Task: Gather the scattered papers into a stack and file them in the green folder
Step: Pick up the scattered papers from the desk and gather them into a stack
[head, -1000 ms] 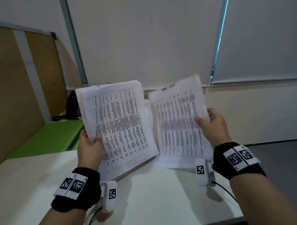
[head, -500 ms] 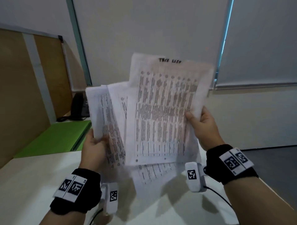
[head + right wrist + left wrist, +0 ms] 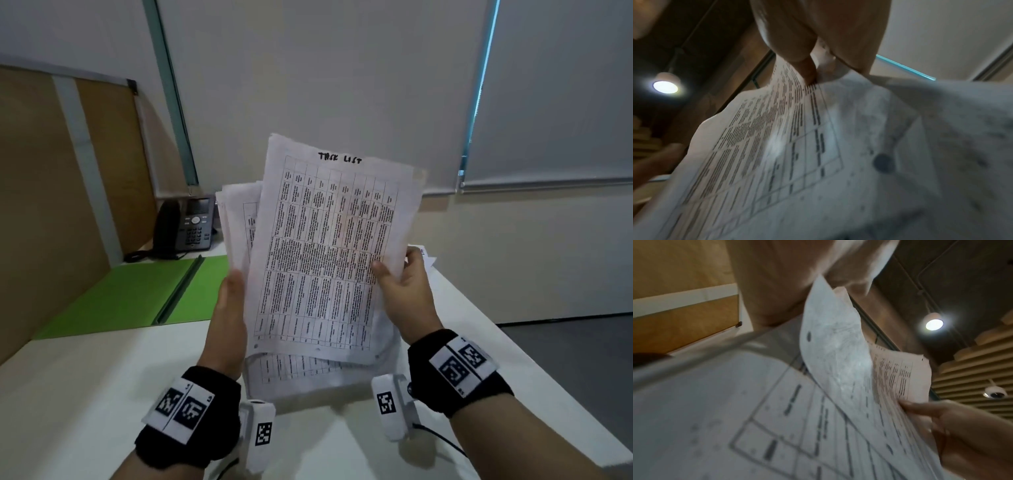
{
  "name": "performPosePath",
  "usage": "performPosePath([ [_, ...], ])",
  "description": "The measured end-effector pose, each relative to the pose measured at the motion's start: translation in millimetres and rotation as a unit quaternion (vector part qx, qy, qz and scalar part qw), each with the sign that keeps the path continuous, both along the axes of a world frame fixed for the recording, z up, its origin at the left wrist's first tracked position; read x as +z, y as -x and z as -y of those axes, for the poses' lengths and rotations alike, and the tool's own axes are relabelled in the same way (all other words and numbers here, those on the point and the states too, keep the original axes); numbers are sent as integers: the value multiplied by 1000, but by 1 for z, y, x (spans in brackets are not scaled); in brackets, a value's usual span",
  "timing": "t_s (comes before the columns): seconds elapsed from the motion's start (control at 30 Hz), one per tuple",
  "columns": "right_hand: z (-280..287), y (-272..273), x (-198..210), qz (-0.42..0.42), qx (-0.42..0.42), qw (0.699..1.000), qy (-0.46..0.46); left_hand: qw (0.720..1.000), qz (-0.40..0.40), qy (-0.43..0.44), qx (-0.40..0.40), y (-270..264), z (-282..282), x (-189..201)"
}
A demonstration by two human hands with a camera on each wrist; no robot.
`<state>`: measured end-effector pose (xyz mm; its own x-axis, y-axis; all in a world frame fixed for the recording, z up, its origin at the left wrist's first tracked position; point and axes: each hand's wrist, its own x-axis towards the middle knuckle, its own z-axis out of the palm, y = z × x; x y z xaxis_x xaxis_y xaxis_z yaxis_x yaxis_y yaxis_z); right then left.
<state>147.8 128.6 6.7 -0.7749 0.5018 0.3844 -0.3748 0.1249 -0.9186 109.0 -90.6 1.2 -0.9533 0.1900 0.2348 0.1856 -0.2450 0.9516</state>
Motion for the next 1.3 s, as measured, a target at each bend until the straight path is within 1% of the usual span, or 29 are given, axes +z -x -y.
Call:
performPosePath([
  [0.1, 10, -5, 9, -78, -25, 997, -7, 990, -88, 30, 110, 2, -6, 4],
  [0.17, 14, -7, 14, -114, -32, 993, -13, 982, -125, 39, 137, 1, -9, 6],
  [0.23, 15, -9, 15, -127, -38, 990, -35, 980, -134, 55, 135, 0, -8, 6],
  [0.3, 15, -12, 13, -105, -28, 993, -51, 983, -124, 82, 104, 1, -7, 4],
  [0.37, 14, -14, 9, -62, -7, 997, -53, 987, -109, 89, 77, 2, -6, 1],
  [0.5, 11, -14, -2, -1, -6, 998, -66, 990, -84, 92, 71, 4, -5, -1],
  [0.6, 14, -10, -6, -1, -10, 999, -47, 988, -77, 96, 89, 6, -10, 0],
  [0.7, 21, -10, -4, -33, -46, 997, -54, 989, -76, 72, 109, 5, -15, 3],
  [0.77, 23, -10, -5, -39, -60, 996, -57, 989, -70, 68, 107, 3, -16, 3],
  [0.93, 19, -16, -12, 24, -50, 994, -93, 989, -35, 121, 84, 5, -18, -9],
  [1.1, 18, -18, -11, 35, -61, 991, -110, 987, -35, 124, 96, 7, -18, -9],
  [1.2, 18, -19, -10, 56, -55, 989, -122, 985, -40, 149, 83, 6, -17, -10],
  [1.3, 17, -19, -9, 78, -46, 987, -130, 981, -29, 175, 76, 8, -16, -13],
])
